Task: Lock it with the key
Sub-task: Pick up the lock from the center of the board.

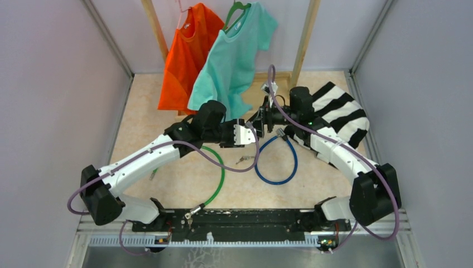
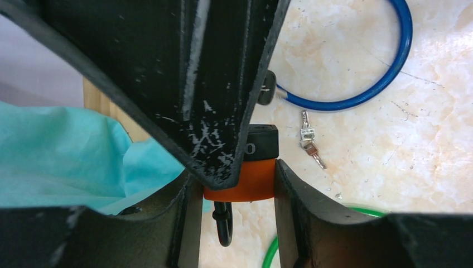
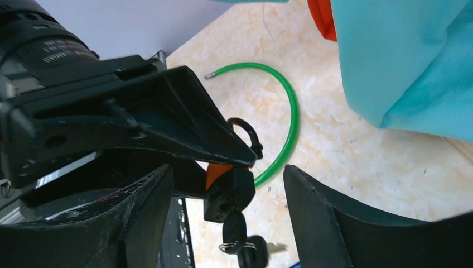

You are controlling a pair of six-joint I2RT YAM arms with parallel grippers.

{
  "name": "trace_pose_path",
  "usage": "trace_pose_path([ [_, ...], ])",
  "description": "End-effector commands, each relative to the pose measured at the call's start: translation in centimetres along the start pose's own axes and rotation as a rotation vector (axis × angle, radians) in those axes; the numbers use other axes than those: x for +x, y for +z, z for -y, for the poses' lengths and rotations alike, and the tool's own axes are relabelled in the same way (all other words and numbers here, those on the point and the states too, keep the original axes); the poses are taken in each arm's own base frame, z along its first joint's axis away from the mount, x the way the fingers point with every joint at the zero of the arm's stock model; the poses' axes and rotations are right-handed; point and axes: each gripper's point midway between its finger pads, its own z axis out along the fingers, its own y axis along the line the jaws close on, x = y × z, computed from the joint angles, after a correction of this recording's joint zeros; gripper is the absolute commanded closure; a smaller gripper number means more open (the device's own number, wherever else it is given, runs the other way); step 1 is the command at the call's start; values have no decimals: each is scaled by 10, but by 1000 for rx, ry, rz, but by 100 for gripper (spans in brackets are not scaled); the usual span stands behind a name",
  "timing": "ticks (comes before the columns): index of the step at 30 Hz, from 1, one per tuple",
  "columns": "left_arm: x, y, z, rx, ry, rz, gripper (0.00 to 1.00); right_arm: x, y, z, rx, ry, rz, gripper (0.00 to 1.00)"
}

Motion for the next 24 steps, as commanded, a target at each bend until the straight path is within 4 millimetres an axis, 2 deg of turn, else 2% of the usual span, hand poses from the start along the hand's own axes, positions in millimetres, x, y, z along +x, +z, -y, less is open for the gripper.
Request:
trace_pose_path([
  [1, -21, -4, -25, -89, 52, 34, 100, 4, 6, 1, -19, 4, 5, 29],
  [7, -22, -2, -25, -99, 58, 33, 100, 14, 7, 5, -28, 17, -4, 34],
  [14, -21, 1, -23, -104, 72, 24, 100, 15, 13, 2, -79, 48, -2, 46],
  [19, -18, 2, -23, -117, 79, 14, 100, 17, 15, 0, -100, 54, -7, 59],
  [24, -17, 4, -26, -135, 80, 5, 100, 15, 14, -4, -116, 39, -5, 79],
])
